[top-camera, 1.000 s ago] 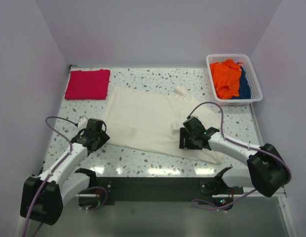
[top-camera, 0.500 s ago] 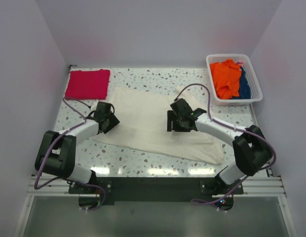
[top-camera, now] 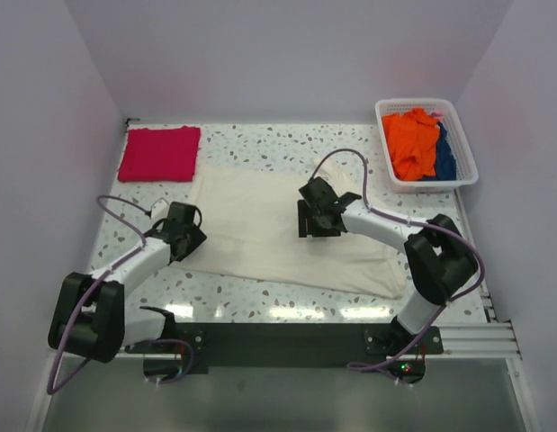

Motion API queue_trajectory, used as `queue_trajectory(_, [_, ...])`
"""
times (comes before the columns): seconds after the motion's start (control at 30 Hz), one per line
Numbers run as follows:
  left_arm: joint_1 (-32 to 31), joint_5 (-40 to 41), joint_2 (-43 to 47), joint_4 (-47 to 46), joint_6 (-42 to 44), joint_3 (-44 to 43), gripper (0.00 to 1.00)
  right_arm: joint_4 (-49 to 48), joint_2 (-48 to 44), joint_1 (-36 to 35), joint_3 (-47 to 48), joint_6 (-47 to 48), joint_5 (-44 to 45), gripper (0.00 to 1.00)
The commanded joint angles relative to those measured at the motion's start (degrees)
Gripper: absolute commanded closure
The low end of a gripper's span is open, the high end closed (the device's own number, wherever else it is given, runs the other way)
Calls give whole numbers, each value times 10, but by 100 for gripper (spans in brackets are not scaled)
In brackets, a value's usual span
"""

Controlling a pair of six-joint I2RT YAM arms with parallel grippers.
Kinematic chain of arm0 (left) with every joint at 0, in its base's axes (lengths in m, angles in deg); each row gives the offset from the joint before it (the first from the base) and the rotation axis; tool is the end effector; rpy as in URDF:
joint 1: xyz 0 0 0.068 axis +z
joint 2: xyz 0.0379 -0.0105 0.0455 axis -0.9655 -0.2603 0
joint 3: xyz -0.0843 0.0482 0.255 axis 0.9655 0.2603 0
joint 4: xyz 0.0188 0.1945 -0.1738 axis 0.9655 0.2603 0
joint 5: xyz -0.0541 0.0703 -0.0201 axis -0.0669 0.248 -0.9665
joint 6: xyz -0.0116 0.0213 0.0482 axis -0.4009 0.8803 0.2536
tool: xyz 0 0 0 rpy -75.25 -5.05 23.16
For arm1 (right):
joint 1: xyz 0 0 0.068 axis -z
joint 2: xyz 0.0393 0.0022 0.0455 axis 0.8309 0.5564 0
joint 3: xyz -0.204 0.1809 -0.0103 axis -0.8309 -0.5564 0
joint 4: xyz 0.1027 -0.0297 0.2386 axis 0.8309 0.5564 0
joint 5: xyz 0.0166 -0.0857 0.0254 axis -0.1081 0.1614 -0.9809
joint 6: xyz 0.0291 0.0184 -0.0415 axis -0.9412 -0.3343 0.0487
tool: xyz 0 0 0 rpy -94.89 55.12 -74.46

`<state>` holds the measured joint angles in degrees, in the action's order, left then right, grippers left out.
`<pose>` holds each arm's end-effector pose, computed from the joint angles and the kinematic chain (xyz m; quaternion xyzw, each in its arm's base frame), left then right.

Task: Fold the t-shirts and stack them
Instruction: Fold the tshirt

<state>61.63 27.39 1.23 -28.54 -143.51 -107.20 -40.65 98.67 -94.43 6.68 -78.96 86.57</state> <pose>0.2225 -0.0412 0.1570 -0.3890 0.8665 -0.0302 0.3113 0.2678 0.2022 0.1892 -0.0185 0.9670 0.0620 0.2465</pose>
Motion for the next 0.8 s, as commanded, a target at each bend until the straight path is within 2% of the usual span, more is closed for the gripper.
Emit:
queue_trajectory(0.0, [1,45,51,73,-11,14,42,2,-4,-2,28,12,36,32])
queue_trajectory(0.13, [0,35,82,81,5,7,41,23,-16,2,36,20,88,32])
queue_trajectory(0.23, [0,-11,83,42,54,-20,39,26,-26,46,35,33,81,33])
queue_trajectory(0.37, [-9,-108,62,-28,105,-57,36,10,-49,148,10,45,45,35])
queue_trajectory(0.43, [-24,-151,22,-60,114,-90,35,3,-47,173,6,50,36,37])
queue_trajectory(0.57, [-102,-206,-68,-89,120,-167,32,-8,-37,227,4,54,14,42])
queue_trajectory(0.77, [-184,-278,-200,-130,105,-275,30,-22,-17,247,3,55,2,45])
